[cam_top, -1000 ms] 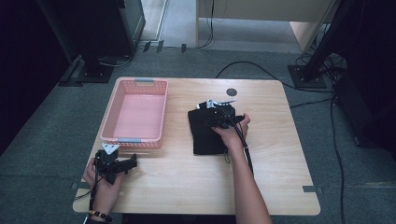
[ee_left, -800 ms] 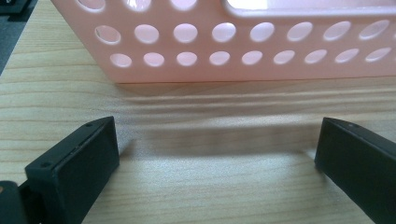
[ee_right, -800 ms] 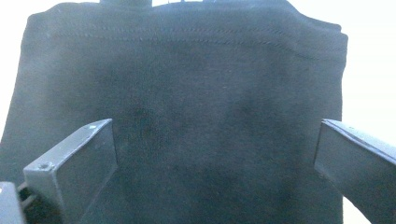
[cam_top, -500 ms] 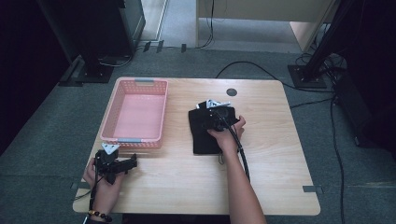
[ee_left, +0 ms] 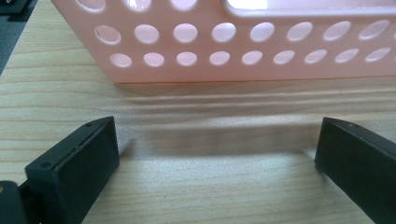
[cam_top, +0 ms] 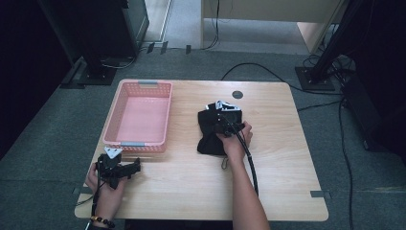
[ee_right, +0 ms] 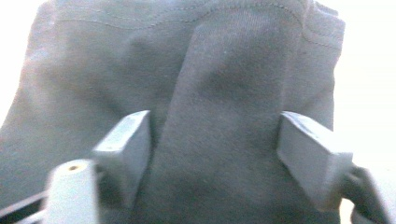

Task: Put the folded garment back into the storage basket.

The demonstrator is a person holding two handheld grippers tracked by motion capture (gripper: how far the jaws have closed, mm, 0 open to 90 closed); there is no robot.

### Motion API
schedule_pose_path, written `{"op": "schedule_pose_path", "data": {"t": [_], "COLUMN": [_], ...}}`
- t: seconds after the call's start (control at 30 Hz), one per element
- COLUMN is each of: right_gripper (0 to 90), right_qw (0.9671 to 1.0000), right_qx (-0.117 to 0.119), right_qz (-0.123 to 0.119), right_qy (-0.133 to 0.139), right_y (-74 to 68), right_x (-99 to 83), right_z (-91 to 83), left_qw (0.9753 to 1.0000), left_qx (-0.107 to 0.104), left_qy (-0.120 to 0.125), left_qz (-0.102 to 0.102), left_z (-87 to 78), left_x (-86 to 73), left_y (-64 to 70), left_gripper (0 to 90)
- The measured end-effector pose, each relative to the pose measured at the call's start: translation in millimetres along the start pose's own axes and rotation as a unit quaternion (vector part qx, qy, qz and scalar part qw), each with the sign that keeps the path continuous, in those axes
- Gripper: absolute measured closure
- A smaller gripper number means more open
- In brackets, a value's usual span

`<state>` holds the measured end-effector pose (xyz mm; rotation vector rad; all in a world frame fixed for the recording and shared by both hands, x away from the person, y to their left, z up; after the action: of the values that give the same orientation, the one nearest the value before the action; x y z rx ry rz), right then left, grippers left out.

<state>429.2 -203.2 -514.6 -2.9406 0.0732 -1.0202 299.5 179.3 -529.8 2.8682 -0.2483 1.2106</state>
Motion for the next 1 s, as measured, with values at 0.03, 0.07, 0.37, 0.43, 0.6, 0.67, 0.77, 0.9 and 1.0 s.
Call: {"op": "schedule_pose_path", "data": {"t": [0.03, 0.07, 0.37, 0.43, 0.6, 0.67, 0.77, 0.9, 1.0], "right_gripper": [33.5, 37.7, 64.2, 68.2, 74.3, 75.0, 75.6, 76.3, 76.6], "right_qw": [1.0000, 1.0000, 0.9999, 0.9999, 0.9997, 0.9998, 0.9997, 0.9985, 0.9974], "right_qx": [0.000, 0.000, 0.003, 0.003, 0.011, 0.015, 0.022, 0.041, 0.054], "right_qz": [-0.002, -0.002, -0.003, -0.008, -0.021, -0.010, 0.005, 0.036, 0.049], "right_qy": [-0.001, -0.004, -0.011, -0.011, -0.007, -0.006, -0.003, 0.001, 0.000], "right_y": [1.6, 3.2, 17.4, 18.8, 22.6, 24.4, 26.4, 31.2, 32.4], "right_x": [0.6, 1.3, 4.0, 4.0, 3.4, 3.8, 3.6, 3.9, 5.6], "right_z": [-0.7, -1.6, -5.2, -5.5, -5.7, -5.6, -5.7, -7.1, -10.8], "left_qw": [1.0000, 1.0000, 1.0000, 1.0000, 1.0000, 1.0000, 1.0000, 1.0000, 1.0000], "left_qx": [0.000, 0.000, 0.000, 0.000, 0.000, 0.000, 0.000, 0.000, 0.000], "left_qy": [0.000, 0.000, 0.000, 0.000, -0.001, 0.000, 0.000, 0.000, 0.000], "left_qz": [0.000, 0.000, 0.000, 0.000, 0.000, 0.000, 0.000, 0.000, 0.000], "left_z": [0.0, 0.0, 0.0, 0.0, -0.1, -0.1, 0.0, 0.0, 0.0], "left_x": [0.0, 0.0, 0.0, 0.0, 0.0, 0.0, 0.0, 0.0, 0.0], "left_y": [0.0, 0.0, 0.0, 0.0, 0.0, 0.0, 0.0, 0.0, 0.0], "left_gripper": [0.0, 0.0, 0.0, 0.0, 0.0, 0.0, 0.0, 0.0, 0.0]}}
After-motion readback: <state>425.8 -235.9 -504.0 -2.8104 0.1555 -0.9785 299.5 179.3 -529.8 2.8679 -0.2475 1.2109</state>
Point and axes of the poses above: each handheld gripper's, and its own axes: z roughly forward along the jaws, x roughly out of its top, y roughly to its right, the point moved 1 cm from there along z, roughly forward along the jaws, and after that the axes turned 3 degrees about z, right-handed, at the moved point
